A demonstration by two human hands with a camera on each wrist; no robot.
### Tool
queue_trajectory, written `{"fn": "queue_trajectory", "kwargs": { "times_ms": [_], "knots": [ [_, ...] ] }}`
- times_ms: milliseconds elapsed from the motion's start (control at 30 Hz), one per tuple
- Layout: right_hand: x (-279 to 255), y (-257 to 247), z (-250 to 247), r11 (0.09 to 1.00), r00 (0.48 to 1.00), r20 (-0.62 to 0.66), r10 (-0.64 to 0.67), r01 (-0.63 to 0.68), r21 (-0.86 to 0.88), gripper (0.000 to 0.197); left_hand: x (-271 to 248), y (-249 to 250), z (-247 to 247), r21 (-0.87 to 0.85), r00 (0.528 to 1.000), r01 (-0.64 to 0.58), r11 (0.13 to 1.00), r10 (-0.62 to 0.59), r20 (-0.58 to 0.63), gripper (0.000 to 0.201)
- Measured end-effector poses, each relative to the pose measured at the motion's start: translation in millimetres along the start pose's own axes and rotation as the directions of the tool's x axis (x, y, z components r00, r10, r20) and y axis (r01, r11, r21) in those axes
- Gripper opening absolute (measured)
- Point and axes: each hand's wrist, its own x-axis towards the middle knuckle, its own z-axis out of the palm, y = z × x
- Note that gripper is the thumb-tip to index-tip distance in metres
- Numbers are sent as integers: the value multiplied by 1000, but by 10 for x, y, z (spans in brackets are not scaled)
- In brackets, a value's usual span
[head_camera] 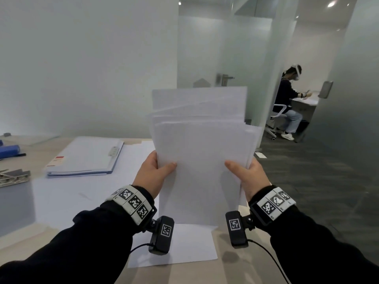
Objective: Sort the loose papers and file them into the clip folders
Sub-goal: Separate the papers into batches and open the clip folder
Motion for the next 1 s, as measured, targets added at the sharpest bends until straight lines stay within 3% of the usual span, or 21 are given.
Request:
{"fn": "queue_trajectory", "kwargs": {
  "times_ms": [133, 367, 533, 600, 800, 933, 1000],
  "knots": [
    [44, -51, -28, 998, 998, -5, -57, 57, 11, 36, 16, 45, 12, -31, 1000, -26, 999, 26, -1, 30],
    [-70, 189, -106, 999, 999, -4, 39, -39, -11, 32, -27, -34, 35, -16, 1000, -5, 1000, 6, 8, 31],
    [-93, 262, -54, 998, 1000, -9, 28, -28, -57, 46, -38, -68, 85, -34, 1000, 11, 999, -11, 17, 42],
    [-122, 275, -3, 997, 1000, -9, 15, -16, -72, 43, -48, -77, 105, -25, 1000, 2, 1000, -2, -6, 41],
    [-166, 268, -29, 988, 995, -68, -68, 57, -141, 28, -98, -58, 97, -14, 998, -47, 999, 47, -37, 31],
    [-89, 98, 17, 974, 987, -62, -150, 137, -179, 41, -50, 126, 137, 14, 992, -125, 992, 126, -20, 47],
    [-39, -9, 61, 965, 976, -71, -205, 190, -179, 52, -26, 222, 169, 66, 984, -175, 982, 176, -20, 46]
  ]
}}
